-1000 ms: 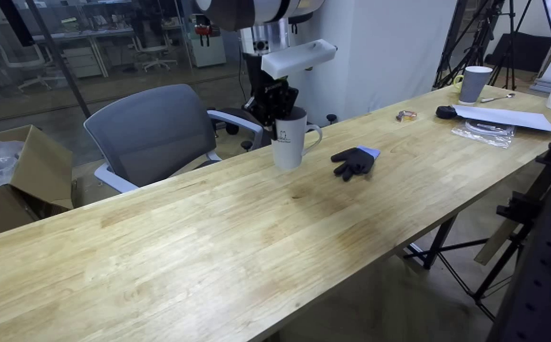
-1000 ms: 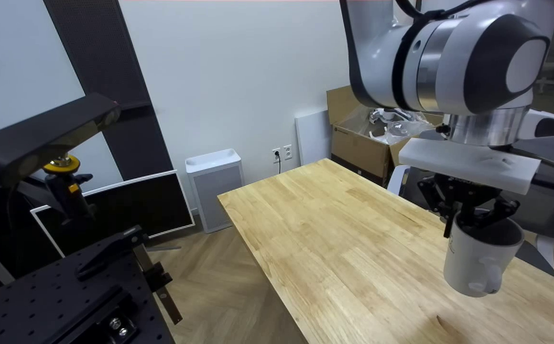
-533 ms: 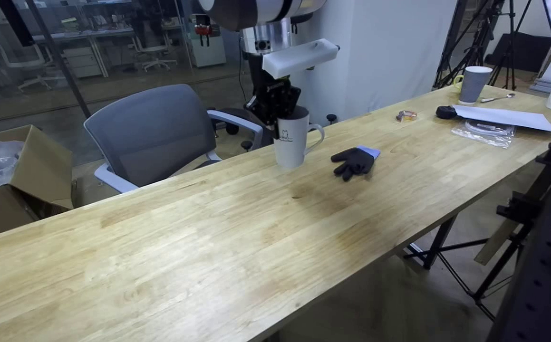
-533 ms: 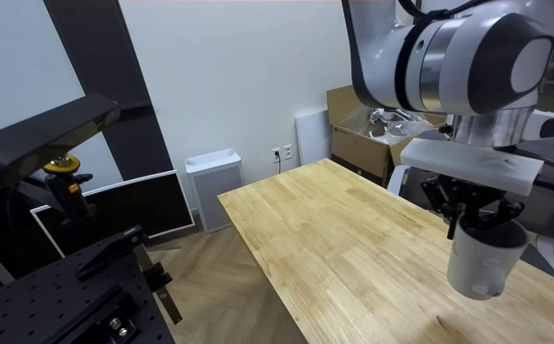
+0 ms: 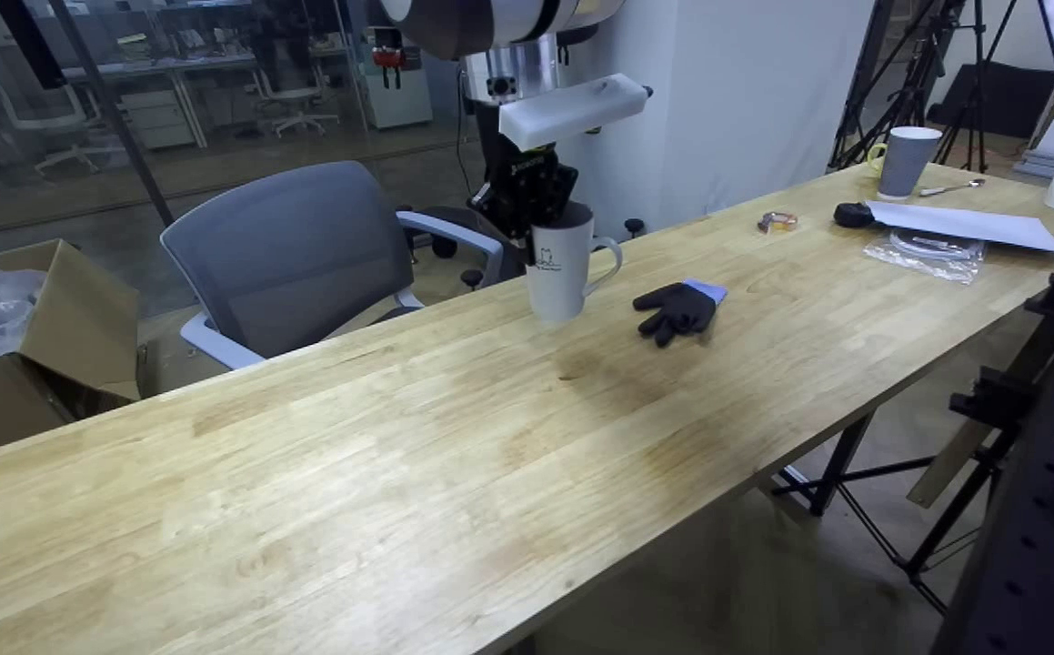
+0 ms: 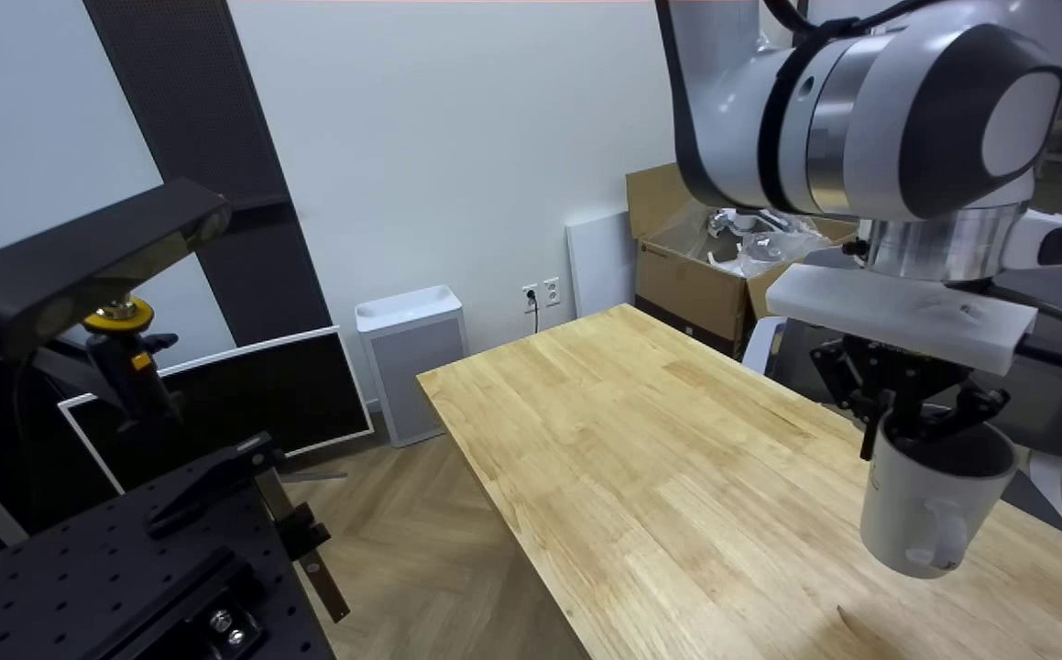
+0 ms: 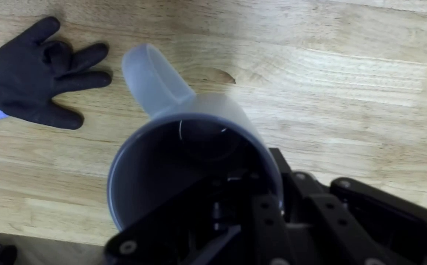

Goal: Pick up the mug then set it back down

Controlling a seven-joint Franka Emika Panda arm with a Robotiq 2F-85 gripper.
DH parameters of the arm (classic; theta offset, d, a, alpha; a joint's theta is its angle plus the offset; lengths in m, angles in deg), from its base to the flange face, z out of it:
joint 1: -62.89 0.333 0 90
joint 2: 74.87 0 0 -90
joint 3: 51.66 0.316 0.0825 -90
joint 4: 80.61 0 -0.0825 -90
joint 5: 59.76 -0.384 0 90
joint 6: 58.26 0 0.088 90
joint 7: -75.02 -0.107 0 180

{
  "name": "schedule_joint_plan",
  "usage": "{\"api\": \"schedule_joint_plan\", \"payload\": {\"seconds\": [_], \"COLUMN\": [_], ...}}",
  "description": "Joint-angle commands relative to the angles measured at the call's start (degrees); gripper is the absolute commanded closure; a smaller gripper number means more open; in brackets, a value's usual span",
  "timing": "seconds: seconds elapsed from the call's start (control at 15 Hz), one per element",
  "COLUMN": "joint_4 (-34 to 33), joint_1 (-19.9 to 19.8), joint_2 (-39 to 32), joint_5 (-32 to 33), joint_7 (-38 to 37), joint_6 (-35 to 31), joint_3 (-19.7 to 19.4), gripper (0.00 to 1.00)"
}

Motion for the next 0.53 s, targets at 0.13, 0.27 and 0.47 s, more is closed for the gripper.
{"api": "schedule_joint_plan", "payload": {"seconds": [0.13, 0.27, 0.47], "joint_4": [2.2, 2.6, 3.9], "joint_1": [-5.4, -8.4, -10.7], "joint_2": [0.2, -0.8, -2.3], "joint_5": [-0.3, -0.3, -0.1], "joint_7": [2.6, 4.9, 6.5], "joint_6": [-3.0, -5.0, -7.6], "joint_3": [-0.2, 0.1, 0.3], "gripper": [0.98, 0.98, 0.98]}}
